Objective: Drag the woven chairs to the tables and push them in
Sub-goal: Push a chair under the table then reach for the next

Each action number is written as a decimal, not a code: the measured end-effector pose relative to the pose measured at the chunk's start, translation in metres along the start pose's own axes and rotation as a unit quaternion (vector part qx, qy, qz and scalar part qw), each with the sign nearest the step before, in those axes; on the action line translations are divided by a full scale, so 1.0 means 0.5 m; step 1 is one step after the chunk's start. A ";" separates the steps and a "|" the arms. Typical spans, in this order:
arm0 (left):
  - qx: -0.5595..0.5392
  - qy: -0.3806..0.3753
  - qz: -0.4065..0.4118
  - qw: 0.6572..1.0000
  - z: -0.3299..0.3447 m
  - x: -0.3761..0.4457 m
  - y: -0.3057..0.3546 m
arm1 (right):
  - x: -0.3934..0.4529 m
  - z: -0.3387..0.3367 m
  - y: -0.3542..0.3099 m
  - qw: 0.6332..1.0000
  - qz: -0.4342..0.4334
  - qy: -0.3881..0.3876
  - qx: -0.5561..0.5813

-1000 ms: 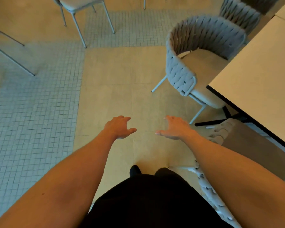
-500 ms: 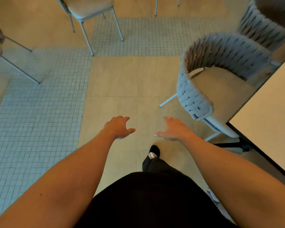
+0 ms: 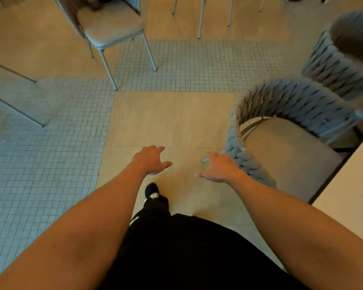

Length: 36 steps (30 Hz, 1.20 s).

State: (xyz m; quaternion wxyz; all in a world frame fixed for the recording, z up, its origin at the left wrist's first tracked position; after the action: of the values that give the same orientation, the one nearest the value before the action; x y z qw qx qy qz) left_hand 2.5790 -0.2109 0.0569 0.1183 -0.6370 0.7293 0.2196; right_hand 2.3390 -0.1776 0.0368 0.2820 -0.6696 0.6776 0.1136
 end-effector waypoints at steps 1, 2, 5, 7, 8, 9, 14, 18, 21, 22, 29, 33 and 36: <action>0.002 0.000 0.005 1.000 -0.012 0.026 0.000 | 0.022 -0.013 0.000 1.000 0.001 -0.002 0.001; 0.005 -0.002 0.009 1.000 -0.026 0.055 0.000 | 0.044 -0.027 -0.001 1.000 0.005 -0.005 0.003; 0.014 -0.006 0.026 1.000 -0.065 0.146 -0.004 | 0.116 -0.067 -0.003 1.000 0.020 -0.006 0.010; 0.022 -0.009 0.043 0.999 -0.100 0.218 -0.008 | 0.171 -0.097 -0.004 0.999 0.038 -0.003 0.021; 0.026 -0.010 0.051 0.998 -0.118 0.250 -0.010 | 0.193 -0.112 -0.005 0.998 0.048 -0.001 0.027; 0.030 -0.011 0.061 0.998 -0.136 0.284 -0.012 | 0.217 -0.126 -0.007 0.998 0.056 0.002 0.034; 0.073 -0.034 0.105 0.991 -0.214 0.423 -0.026 | 0.320 -0.189 -0.029 0.993 0.101 0.013 0.062; 0.124 -0.047 0.158 0.978 -0.274 0.525 -0.022 | 0.390 -0.228 -0.041 0.985 0.142 0.028 0.094; 0.149 -0.054 0.189 0.969 -0.309 0.591 -0.015 | 0.427 -0.252 -0.046 0.978 0.168 0.033 0.119; 0.156 -0.058 0.197 0.966 -0.317 0.612 -0.011 | 0.437 -0.260 -0.046 0.976 0.176 0.035 0.126; 0.196 -0.078 0.253 0.944 -0.364 0.746 0.056 | 0.496 -0.307 -0.002 0.955 0.234 0.061 0.170; 0.212 -0.073 0.291 0.930 -0.391 0.837 0.120 | 0.533 -0.325 0.051 0.939 0.274 0.069 0.196; 0.236 -0.074 0.319 0.915 -0.404 0.902 0.179 | 0.558 -0.347 0.099 0.927 0.302 0.088 0.206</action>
State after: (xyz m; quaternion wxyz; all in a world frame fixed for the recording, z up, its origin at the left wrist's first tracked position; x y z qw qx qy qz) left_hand 2.4407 -0.6938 0.0448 0.2424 -0.3062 0.9136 0.1133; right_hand 2.2668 -0.5014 0.0179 0.3051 -0.3681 0.8783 -0.0082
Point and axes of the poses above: each hand's wrist, its own x-axis towards the middle knuckle, its own z-axis out of the palm, y = z × x, the point moved 5 cm from there along x, towards the middle knuckle, and after that the axes turned 9 degrees about y, right-handed, at the moved point
